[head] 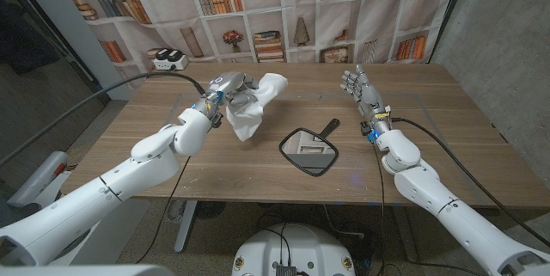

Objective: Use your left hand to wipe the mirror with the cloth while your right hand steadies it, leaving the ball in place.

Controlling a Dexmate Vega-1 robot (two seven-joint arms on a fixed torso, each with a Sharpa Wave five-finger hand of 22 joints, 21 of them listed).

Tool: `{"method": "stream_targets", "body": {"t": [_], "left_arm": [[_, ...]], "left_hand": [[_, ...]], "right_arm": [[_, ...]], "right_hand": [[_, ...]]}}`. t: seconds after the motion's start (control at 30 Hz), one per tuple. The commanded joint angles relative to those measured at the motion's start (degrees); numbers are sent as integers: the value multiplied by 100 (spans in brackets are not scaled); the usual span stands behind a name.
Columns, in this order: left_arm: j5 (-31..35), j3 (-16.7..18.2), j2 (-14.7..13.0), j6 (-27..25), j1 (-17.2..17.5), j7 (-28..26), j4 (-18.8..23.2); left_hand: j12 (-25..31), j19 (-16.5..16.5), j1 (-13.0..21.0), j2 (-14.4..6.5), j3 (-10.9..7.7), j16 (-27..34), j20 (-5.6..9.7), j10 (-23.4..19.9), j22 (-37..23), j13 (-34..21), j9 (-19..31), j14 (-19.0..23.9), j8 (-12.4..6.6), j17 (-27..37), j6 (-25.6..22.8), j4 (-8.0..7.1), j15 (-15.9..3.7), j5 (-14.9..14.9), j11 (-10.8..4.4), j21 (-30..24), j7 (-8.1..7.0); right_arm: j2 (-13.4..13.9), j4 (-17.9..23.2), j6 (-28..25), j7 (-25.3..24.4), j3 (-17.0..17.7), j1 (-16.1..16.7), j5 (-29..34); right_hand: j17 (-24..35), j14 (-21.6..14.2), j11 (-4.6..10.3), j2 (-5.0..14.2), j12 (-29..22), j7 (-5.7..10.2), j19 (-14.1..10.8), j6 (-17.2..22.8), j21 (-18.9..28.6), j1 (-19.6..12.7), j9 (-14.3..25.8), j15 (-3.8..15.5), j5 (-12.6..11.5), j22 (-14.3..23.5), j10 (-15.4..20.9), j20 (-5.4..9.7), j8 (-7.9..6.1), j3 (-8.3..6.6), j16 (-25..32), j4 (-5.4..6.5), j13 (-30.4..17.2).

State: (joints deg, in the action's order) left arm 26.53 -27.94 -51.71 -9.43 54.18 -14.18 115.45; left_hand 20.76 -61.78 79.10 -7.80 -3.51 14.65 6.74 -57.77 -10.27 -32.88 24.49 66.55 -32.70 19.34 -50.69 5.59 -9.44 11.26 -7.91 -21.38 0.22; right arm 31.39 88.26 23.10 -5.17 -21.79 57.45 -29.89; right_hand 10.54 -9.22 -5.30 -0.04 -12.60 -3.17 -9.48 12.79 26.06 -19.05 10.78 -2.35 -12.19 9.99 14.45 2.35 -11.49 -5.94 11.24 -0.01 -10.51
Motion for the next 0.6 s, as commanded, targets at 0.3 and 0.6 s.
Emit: {"method": "stream_targets", "body": {"t": [0.3,0.6], "left_arm": [[-295,-168,-210,938,-128,49,25],[-8,-386,-151,865,-128,0,233]], "left_hand": [[-27,94,74,-26,-215,-6,-16,-103,-22,-372,-63,268,-42,53,-141,-164,-321,23,-76,41,33],[-51,134,88,-11,-225,-28,-34,-115,-24,-421,-120,242,-40,79,-166,-161,-337,26,-79,58,45]], "right_arm": [[412,460,64,123,153,345,68],[650,447,276,517,248,356,-15]], "right_hand": [[10,-46,4,-1,5,-12,-68,58,-31,-81,15,-2,0,24,28,2,13,6,-9,-52,-18],[10,-49,6,3,6,-18,-77,58,-48,-82,15,-2,3,24,32,7,14,9,-9,-56,-18]]}}
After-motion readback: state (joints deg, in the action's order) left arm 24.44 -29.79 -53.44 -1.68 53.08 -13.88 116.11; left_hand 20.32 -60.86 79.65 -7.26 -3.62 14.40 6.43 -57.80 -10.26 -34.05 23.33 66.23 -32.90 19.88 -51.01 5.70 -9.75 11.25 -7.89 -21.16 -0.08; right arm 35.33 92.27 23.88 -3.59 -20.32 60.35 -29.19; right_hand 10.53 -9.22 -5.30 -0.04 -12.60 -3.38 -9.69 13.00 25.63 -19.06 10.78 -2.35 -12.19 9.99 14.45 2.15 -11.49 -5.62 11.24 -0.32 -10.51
